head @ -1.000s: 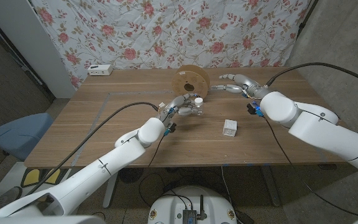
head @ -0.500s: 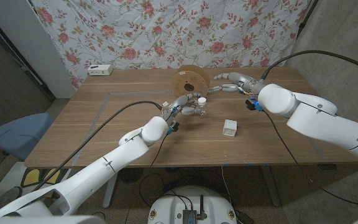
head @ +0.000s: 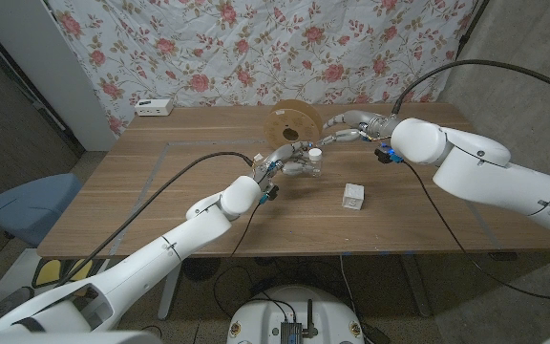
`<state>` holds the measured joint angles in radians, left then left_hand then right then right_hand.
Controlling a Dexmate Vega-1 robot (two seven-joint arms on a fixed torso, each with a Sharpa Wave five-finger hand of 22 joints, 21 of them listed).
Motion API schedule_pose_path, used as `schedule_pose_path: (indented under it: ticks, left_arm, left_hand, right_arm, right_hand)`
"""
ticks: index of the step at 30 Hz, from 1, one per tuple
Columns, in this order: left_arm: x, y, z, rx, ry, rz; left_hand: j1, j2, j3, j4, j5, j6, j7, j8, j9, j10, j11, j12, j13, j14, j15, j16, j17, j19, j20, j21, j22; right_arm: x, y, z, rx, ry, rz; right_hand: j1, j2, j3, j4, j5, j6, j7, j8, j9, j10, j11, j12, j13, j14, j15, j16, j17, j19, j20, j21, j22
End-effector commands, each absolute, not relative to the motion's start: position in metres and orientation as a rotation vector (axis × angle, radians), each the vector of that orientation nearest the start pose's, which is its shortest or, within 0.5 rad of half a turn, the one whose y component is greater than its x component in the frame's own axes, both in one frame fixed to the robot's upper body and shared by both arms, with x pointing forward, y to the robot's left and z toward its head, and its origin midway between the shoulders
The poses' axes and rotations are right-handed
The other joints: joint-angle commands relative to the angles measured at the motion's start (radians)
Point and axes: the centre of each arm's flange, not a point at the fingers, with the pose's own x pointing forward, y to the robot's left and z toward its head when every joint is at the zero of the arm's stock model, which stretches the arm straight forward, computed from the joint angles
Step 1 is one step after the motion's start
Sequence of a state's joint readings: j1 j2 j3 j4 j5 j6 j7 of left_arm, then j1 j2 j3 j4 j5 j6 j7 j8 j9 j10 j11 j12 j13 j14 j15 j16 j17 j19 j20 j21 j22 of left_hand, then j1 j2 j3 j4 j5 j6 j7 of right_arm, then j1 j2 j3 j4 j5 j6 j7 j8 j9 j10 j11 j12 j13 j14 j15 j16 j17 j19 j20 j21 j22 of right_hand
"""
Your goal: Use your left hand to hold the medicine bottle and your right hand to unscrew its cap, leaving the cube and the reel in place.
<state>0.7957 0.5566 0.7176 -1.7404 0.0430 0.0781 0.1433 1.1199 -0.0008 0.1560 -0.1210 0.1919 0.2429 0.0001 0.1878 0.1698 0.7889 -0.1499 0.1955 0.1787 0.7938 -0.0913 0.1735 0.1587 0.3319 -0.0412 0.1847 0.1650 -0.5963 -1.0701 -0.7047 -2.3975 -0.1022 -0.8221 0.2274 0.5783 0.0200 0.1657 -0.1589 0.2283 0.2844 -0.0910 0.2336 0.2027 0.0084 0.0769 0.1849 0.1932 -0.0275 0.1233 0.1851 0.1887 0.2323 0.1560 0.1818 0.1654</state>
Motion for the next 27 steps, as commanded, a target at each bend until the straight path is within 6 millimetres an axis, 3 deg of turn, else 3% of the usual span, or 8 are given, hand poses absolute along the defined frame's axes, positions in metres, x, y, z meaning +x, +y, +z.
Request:
schedule_pose_path:
  ticks: [1,27]
  left_arm:
    - [0.583,0.086,-0.022,0.772,-0.691,-0.347]
    - [0.579,0.081,-0.019,0.828,-0.749,-0.318]
  left_hand:
    - [-0.002,0.008,0.007,0.002,0.001,0.011,0.001,0.001,0.005,0.008,0.002,0.000,0.005,0.009,-0.114,0.001,0.002,-0.004,-0.060,0.001,0.002]
    - [-0.003,0.010,0.012,-0.001,0.000,0.017,-0.003,0.001,0.005,0.009,0.002,-0.002,0.006,0.011,-0.113,-0.001,0.001,-0.005,-0.065,0.001,0.002]
  right_arm:
    - [0.486,-0.167,0.086,-1.410,-0.345,0.210]
    - [0.490,-0.155,0.090,-1.521,-0.266,0.222]
  right_hand:
    - [0.011,-0.002,0.006,-0.004,0.008,0.020,0.003,0.011,0.006,-0.001,0.001,0.007,0.002,0.000,0.000,0.006,0.001,0.004,-0.005,0.004,0.004]
    - [0.067,-0.007,0.031,-0.018,0.010,0.043,0.010,0.022,0.017,0.003,0.002,0.011,0.003,0.015,0.004,0.013,0.001,0.023,-0.001,0.009,0.003]
